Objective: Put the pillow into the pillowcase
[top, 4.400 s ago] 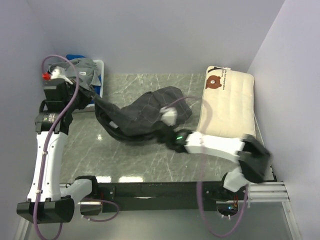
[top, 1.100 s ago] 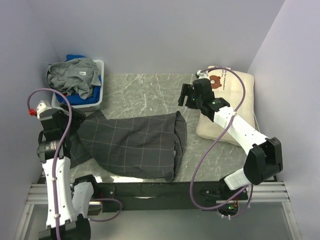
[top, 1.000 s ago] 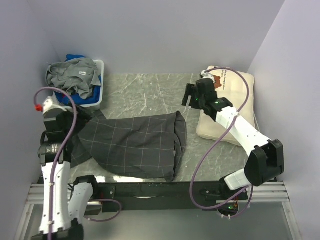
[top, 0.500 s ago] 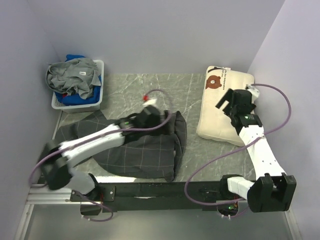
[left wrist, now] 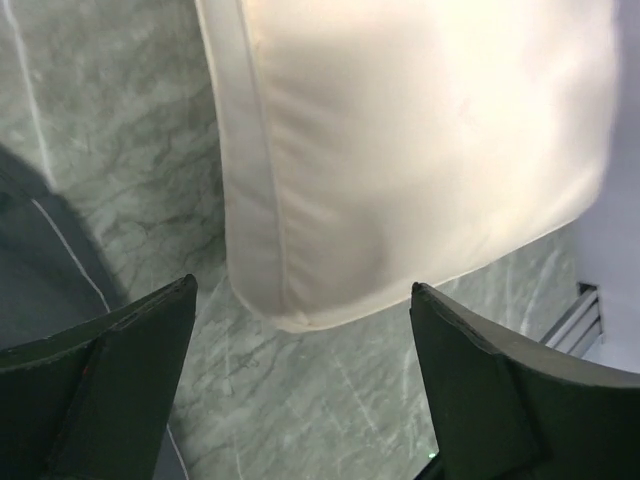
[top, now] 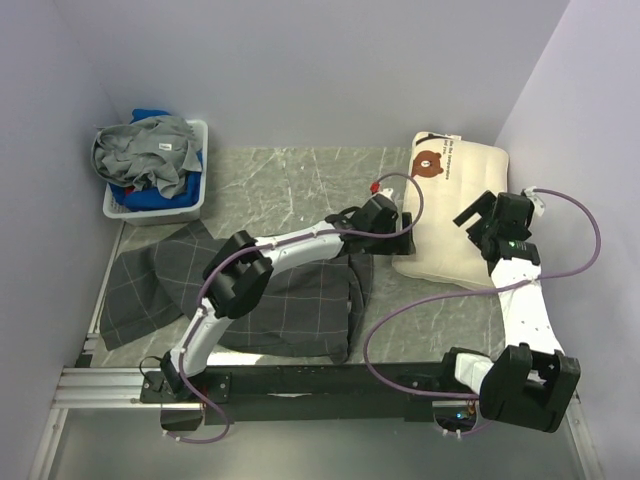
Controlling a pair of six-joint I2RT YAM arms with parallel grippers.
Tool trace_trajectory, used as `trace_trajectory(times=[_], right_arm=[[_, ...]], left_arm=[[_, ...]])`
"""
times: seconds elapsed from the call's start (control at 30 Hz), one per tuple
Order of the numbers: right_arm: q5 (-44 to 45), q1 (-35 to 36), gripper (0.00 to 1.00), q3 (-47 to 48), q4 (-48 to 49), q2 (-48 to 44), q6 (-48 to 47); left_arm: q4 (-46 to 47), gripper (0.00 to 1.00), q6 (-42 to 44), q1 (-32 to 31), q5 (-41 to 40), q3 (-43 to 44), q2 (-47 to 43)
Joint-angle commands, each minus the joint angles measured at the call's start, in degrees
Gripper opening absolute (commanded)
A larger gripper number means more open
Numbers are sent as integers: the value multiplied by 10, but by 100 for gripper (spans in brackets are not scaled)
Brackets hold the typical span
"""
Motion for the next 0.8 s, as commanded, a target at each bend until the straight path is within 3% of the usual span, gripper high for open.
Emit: trace_trajectory(times=[0.0,0.17,0.27,0.3,0.37,0.4,0.43,0.63,0.77], right_arm=[[-33,-3,100,-5,27,-28,-1],[-42,-3,100,-5,26,-41,-6],[-50,-3,100,-13,31,-50,-9],[-61,-2,100,-15,36,-53,-9],[-68,-1,100,-21,38,-55,-9],[-68,-2,100,-22,41,-57,-9],[-72,-2,100,-23,42,-61,-10],[-55,5,100,-17,25,-86,-29],[-25,47,100,-15,27,-93,-30]], left_arm=[[10,89,-5,-5,28,26,35],[51,84,-14,-17,57,22,61],[85,67,-14,-25,79,26,67],[90,49,-16,-26,83,28,70],[93,25,-22,-24,86,29,69],[92,7,-21,-24,80,27,58],[87,1,-21,-24,53,8,44],[129,1,-63,26,-1,-203,-169],[93,1,-62,132,26,-278,-277]])
